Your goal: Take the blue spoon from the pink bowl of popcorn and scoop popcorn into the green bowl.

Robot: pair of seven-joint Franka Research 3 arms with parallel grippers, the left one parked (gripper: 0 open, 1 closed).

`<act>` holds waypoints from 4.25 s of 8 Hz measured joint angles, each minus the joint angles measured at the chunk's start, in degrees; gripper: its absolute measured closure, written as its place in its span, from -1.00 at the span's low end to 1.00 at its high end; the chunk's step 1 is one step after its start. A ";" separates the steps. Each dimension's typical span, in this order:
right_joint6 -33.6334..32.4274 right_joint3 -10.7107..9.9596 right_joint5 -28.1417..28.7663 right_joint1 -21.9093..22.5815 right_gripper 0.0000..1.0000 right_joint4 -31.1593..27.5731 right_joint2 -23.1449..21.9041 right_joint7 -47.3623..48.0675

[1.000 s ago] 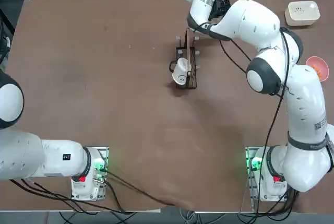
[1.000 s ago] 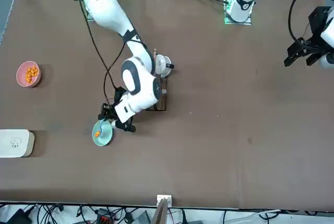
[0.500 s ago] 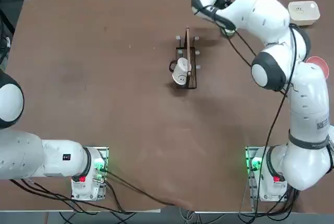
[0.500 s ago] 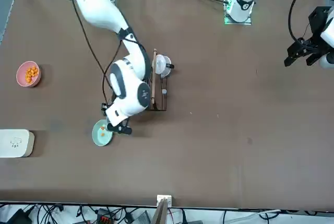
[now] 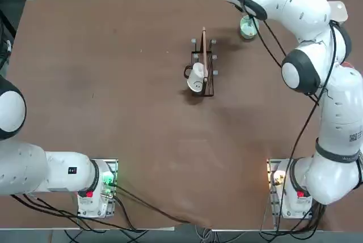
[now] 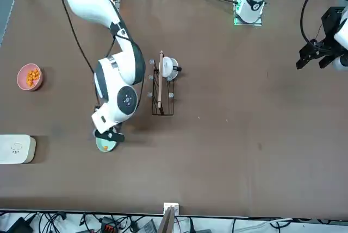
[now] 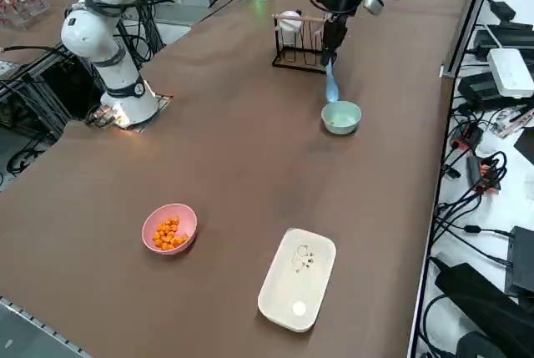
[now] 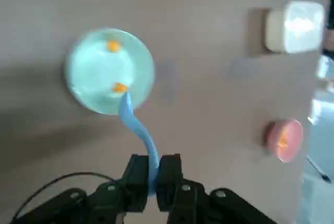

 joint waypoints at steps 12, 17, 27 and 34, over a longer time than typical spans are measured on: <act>26.99 -32.72 -16.32 -3.35 0.77 -53.67 -14.95 -3.69; 35.67 -35.90 -17.97 -3.13 -0.29 -60.32 -15.05 -2.17; 26.83 -35.84 11.92 -2.58 -1.00 -55.39 -32.93 -19.38; 8.09 -34.65 33.97 0.94 -1.00 -24.95 -36.59 -35.53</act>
